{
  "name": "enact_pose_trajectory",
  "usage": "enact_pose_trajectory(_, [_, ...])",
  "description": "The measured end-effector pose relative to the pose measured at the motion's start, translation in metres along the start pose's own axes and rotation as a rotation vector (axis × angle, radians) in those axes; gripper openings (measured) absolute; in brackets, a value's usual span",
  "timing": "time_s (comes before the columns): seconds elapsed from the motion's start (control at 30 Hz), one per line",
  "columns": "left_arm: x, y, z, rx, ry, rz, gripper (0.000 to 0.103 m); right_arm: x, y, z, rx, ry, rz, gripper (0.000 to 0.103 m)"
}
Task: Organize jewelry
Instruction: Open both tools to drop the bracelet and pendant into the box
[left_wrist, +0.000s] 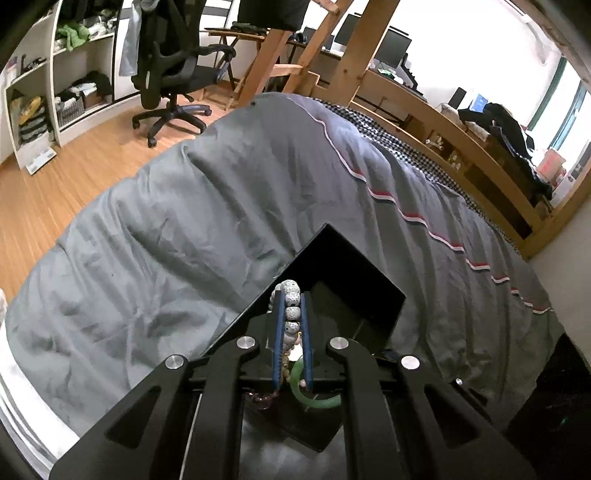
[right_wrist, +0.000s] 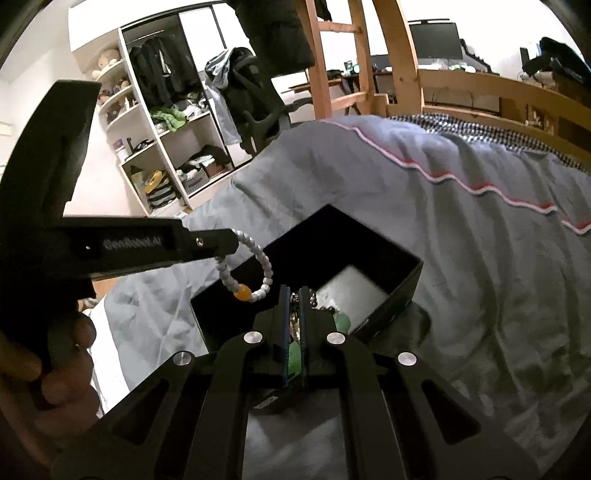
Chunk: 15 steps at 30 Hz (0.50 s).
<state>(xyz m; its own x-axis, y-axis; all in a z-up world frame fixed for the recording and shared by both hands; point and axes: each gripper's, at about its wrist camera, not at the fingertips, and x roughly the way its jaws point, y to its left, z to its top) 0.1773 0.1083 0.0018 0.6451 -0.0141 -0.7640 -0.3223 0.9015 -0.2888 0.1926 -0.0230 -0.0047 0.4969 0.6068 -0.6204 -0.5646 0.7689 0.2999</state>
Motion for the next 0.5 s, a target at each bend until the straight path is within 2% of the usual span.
enact_pose_trajectory(0.03, [0.000,0.000,0.000,-0.001,0.000,0.000,0.008,0.002,0.000,-0.001,-0.002,0.010,0.014,0.006])
enact_pose_trajectory(0.07, [-0.001,0.001,0.000,-0.006,-0.002,0.003,0.012,0.005,0.001,-0.002,-0.007,0.028,0.027,0.006])
enact_pose_trajectory(0.1, [-0.002,0.002,0.000,-0.015,-0.002,0.005,0.019,0.007,0.003,-0.002,-0.014,0.044,0.025,0.011])
enact_pose_trajectory(0.13, [-0.003,0.003,0.001,-0.024,-0.006,0.007,0.048,0.009,0.004,-0.004,-0.020,0.055,0.020,0.030])
enact_pose_trajectory(0.17, [-0.006,0.005,0.001,-0.034,-0.026,0.017,0.070,0.009,0.004,-0.006,-0.020,0.052,0.021,0.042])
enact_pose_trajectory(0.2, [-0.008,0.005,0.001,-0.032,-0.038,0.027,0.069,0.008,0.004,-0.007,-0.016,0.046,0.019,0.065])
enact_pose_trajectory(0.23, [-0.010,0.003,0.002,-0.020,-0.047,0.050,0.069,0.007,0.003,-0.008,-0.011,0.037,0.014,0.078])
enact_pose_trajectory(0.4, [-0.016,0.004,0.004,-0.017,-0.064,0.049,0.072,-0.001,0.000,-0.004,-0.017,0.011,-0.044,0.095])
enact_pose_trajectory(0.47, [-0.018,0.005,0.004,-0.025,-0.075,0.053,0.092,-0.001,-0.002,-0.002,-0.023,0.021,-0.068,0.099])
enact_pose_trajectory(0.5, [-0.020,0.005,0.004,-0.027,-0.081,0.052,0.095,-0.001,-0.003,-0.001,-0.027,0.031,-0.083,0.099])
